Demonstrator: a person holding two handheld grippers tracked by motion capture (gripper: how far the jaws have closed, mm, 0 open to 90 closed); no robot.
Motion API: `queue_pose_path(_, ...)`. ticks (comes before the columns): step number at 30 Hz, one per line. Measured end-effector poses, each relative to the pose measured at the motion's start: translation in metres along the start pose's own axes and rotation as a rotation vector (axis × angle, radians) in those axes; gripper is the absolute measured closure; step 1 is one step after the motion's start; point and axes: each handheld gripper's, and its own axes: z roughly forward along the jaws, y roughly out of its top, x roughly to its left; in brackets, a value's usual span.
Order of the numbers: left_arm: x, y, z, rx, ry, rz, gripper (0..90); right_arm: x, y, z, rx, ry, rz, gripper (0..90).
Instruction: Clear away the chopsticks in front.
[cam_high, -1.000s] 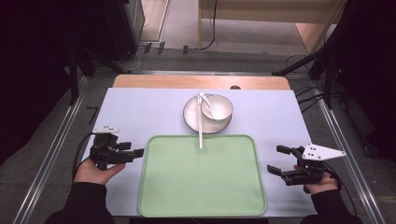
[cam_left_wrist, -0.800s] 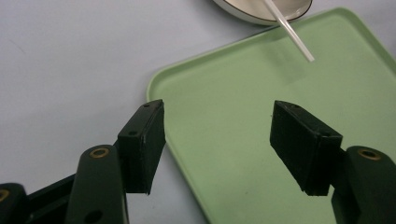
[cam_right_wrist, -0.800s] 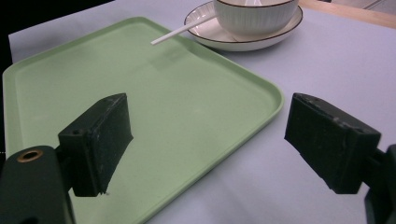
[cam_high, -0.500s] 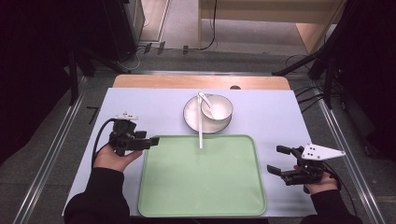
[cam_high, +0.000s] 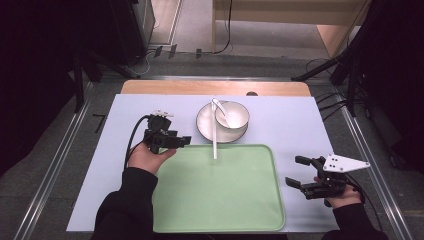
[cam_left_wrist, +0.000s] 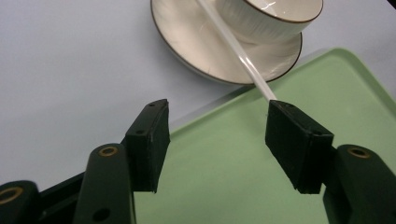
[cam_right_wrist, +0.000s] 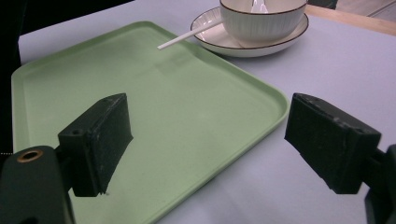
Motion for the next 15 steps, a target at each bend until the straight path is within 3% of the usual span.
queue_pose_path(4,-0.006,0.004,0.009,-0.002,0.013,0.014,42.1,0.000,0.000,0.000,0.001,0.002,-0.003,14.8)
queue_pose_path(15,-0.016,0.024,0.040,0.062,0.038,-0.025,43.1,0.000,0.000,0.000,0.001,-0.002,-0.001,14.8)
